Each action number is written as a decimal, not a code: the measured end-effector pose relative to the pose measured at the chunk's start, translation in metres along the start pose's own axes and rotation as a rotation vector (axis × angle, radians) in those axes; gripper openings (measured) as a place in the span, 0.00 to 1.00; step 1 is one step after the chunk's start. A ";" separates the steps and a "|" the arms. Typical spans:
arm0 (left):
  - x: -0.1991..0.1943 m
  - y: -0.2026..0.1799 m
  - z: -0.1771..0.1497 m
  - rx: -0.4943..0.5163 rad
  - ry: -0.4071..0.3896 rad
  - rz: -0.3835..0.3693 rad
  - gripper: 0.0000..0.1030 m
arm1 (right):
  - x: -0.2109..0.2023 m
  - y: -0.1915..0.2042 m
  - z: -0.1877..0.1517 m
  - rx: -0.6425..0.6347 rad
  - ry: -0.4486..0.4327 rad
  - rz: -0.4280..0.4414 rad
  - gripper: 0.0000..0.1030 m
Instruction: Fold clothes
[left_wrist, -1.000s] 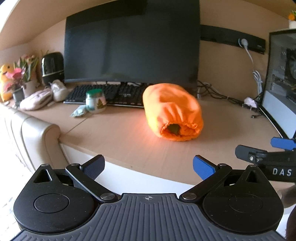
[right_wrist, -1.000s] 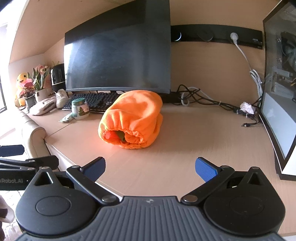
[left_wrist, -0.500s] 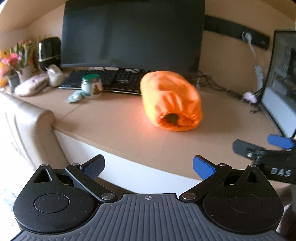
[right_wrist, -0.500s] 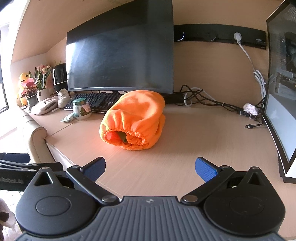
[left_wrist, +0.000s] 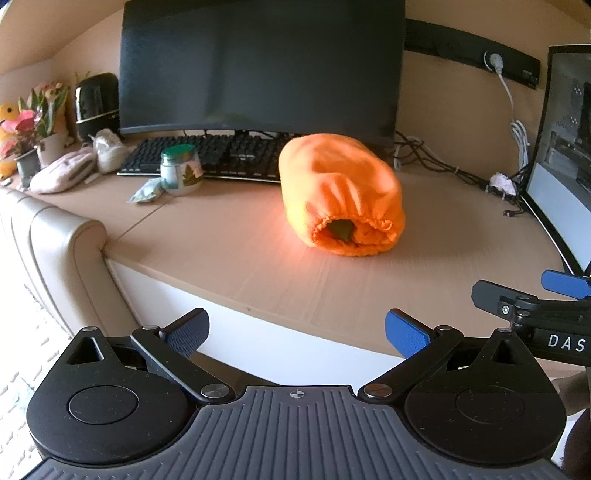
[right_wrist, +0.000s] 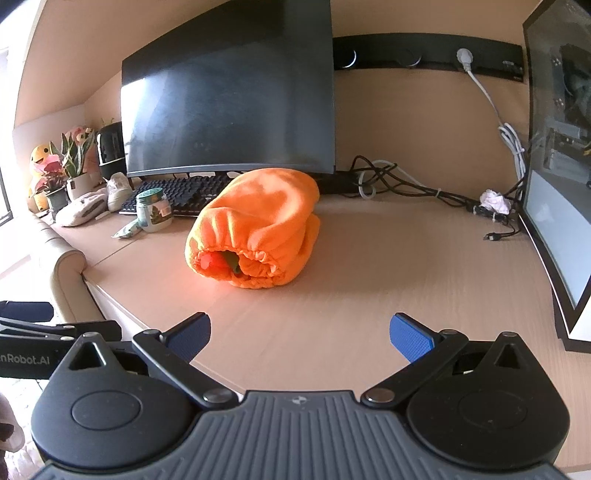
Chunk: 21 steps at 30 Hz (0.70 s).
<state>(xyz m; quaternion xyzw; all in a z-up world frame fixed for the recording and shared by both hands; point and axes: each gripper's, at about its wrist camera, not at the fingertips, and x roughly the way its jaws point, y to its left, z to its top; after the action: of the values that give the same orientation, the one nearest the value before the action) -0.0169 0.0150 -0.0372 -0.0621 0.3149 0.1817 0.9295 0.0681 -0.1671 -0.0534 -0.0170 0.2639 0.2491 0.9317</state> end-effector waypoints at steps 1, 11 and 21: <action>0.001 0.000 0.000 0.000 0.001 0.000 1.00 | 0.000 -0.001 0.000 0.003 0.001 -0.001 1.00; 0.001 -0.005 0.000 0.007 0.007 -0.009 1.00 | -0.002 -0.008 -0.003 0.019 0.009 -0.009 1.00; 0.000 0.000 -0.003 -0.015 0.015 0.005 1.00 | -0.002 -0.004 -0.003 0.004 0.017 0.001 1.00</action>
<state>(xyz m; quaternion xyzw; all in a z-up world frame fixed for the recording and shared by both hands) -0.0187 0.0138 -0.0396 -0.0699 0.3205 0.1858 0.9262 0.0673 -0.1724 -0.0551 -0.0172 0.2721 0.2488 0.9294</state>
